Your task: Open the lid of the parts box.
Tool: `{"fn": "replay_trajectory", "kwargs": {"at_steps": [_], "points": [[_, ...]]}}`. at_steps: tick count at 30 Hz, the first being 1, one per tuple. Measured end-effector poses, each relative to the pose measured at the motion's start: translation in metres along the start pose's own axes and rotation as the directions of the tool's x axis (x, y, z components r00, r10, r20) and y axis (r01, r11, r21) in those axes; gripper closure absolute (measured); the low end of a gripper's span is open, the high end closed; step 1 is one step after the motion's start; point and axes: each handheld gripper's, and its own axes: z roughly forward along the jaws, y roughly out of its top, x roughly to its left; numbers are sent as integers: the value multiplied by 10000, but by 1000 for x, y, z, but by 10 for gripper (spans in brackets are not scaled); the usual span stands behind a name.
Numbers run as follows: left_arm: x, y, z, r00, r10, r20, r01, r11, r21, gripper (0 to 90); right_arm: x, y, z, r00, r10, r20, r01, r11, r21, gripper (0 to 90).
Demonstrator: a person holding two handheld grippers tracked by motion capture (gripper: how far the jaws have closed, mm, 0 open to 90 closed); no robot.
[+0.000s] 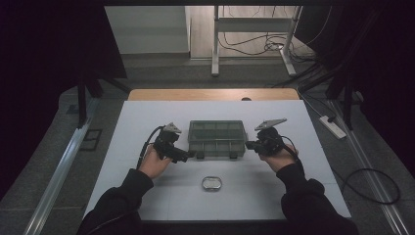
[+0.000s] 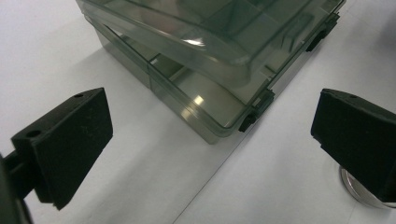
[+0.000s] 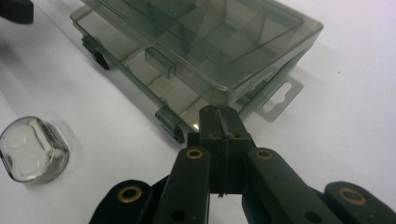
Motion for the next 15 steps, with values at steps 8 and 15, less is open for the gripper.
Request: {"fn": "replay_trajectory", "kwargs": {"at_steps": [8, 15], "points": [[-2, 1, 2, 10000, 88, 25, -87, 9999, -80, 0, -2, 7, -2, 9998, 193, -54, -195, 9990, -397, 896], [-7, 4, 3, 9995, 242, 188, -238, 9995, -196, 0, -5, 13, -2, 9993, 325, -157, -335, 9974, -643, 896]]}}
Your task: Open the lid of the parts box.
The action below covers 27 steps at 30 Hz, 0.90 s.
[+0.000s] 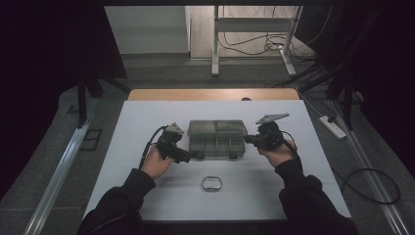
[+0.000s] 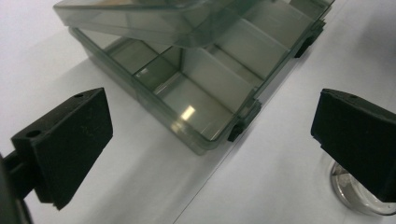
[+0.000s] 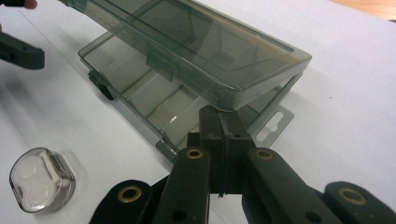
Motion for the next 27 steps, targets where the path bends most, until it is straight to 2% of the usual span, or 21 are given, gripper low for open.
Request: {"fn": "replay_trajectory", "kwargs": {"at_steps": [8, 18, 27], "points": [[-3, 3, 1, 10000, 45, 36, -45, 10000, -8, 0, -4, 6, 0, 9999, 113, -117, -114, 9998, -166, 896], [-11, 11, 4, 9999, 89, -59, -87, 9995, 290, 0, -8, 14, 2, 9998, 149, -112, -152, 9995, -285, 896], [-12, 15, 8, 9996, 215, 165, -222, 9989, 415, 5, -11, 25, 7, 9999, 104, -134, -109, 9993, -358, 896]]}}
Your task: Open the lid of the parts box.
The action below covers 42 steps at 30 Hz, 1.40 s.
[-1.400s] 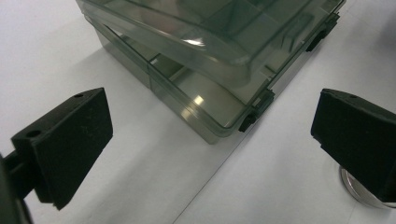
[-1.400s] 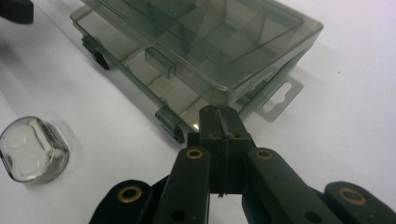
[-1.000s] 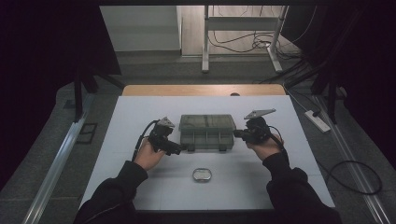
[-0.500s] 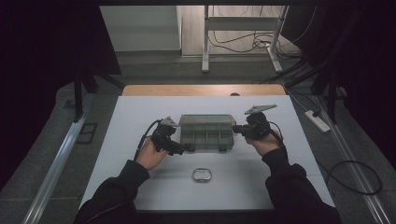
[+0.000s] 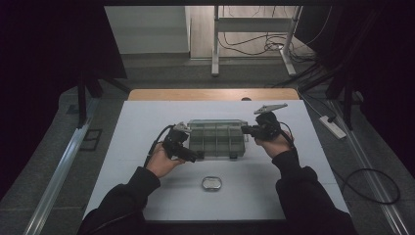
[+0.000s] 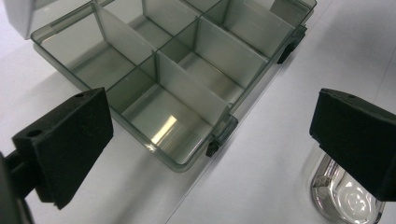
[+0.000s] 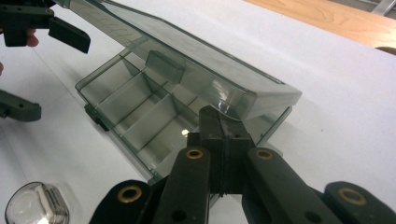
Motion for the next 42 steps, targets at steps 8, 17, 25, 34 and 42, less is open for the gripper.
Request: {"fn": "replay_trajectory", "kwargs": {"at_steps": [8, 17, 25, 34, 42], "points": [[-2, 3, 2, 9999, 144, 41, -145, 9999, 72, 152, -3, 10, 3, 10000, 8, 43, -8, 10000, -86, 897], [-6, 7, 8, 9995, 314, 81, -315, 9994, 157, 538, -7, 20, 7, 10000, 3, 88, -1, 9998, -190, 896], [-14, 12, 19, 9981, 609, 25, -609, 9979, 209, 860, -9, 25, 10, 9998, -61, 195, 65, 9998, -185, 896], [-16, 10, 27, 9963, 813, -272, -805, 9963, 298, 893, -14, 27, 16, 9995, -59, 304, 62, 9999, -117, 896], [-16, 8, 28, 9971, 716, -273, -713, 9974, 140, 894, -19, 29, 25, 9992, -37, 401, 40, 10000, -89, 896]]}}
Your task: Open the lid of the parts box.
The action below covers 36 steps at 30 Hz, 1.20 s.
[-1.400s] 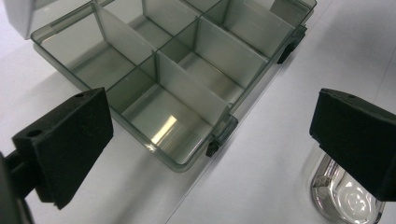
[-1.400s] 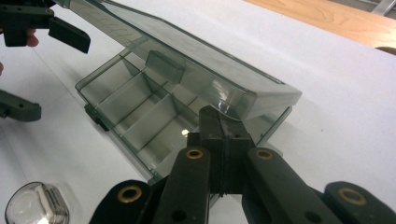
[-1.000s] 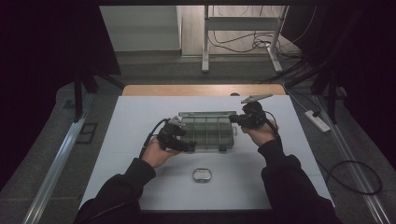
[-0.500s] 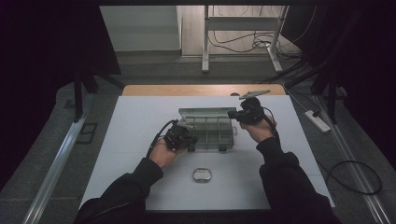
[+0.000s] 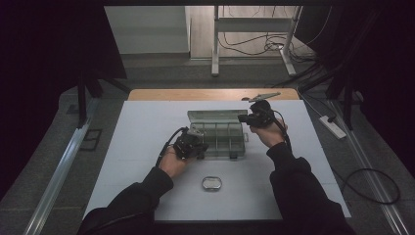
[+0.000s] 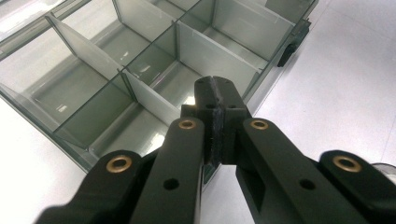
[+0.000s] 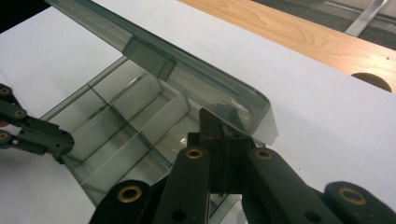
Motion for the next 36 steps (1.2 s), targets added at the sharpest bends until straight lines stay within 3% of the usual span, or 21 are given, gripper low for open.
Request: {"fn": "replay_trajectory", "kwargs": {"at_steps": [36], "points": [[1, 0, 0, 9999, 16, 123, -15, 10000, -30, 894, -26, 13, 33, 9983, 364, 455, -356, 9992, -187, 896]]}}
